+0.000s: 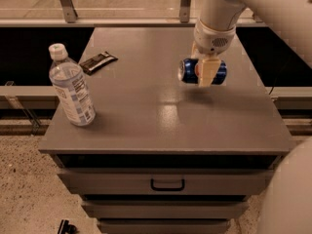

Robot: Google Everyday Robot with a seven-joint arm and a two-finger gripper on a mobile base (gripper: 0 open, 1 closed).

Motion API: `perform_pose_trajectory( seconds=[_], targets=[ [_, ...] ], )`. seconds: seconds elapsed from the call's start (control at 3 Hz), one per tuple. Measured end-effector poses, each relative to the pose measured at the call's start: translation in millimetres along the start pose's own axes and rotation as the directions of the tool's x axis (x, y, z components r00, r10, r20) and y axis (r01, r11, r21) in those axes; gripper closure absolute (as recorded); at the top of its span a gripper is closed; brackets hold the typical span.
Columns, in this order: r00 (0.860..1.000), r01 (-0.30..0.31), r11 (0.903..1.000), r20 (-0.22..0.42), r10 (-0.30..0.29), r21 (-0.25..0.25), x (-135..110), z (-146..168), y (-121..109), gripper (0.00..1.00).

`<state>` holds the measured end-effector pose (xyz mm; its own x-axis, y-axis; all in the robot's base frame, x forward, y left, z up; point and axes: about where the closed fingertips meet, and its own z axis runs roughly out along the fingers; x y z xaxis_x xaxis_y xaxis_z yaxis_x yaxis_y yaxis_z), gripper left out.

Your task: Knock pepsi can over

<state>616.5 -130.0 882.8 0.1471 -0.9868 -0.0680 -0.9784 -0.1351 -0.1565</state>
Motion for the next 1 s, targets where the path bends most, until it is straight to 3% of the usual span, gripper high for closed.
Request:
perform_pose_trajectory(
  seconds=[0.33, 0.67, 1.0],
  targets=[
    [1.000, 0.004, 0.9999, 0.001, -0.004, -0.012, -0.5, 4.9, 1.4, 1.00],
    [1.000, 0.007, 0.9994, 0.010, -0.007, -0.033, -0.9, 9.9, 2.1, 0.84],
    [1.000, 0.008, 0.9990, 0.013, -0.007, -0.044, -1.0, 12.6, 1.8, 0.61]
  ],
)
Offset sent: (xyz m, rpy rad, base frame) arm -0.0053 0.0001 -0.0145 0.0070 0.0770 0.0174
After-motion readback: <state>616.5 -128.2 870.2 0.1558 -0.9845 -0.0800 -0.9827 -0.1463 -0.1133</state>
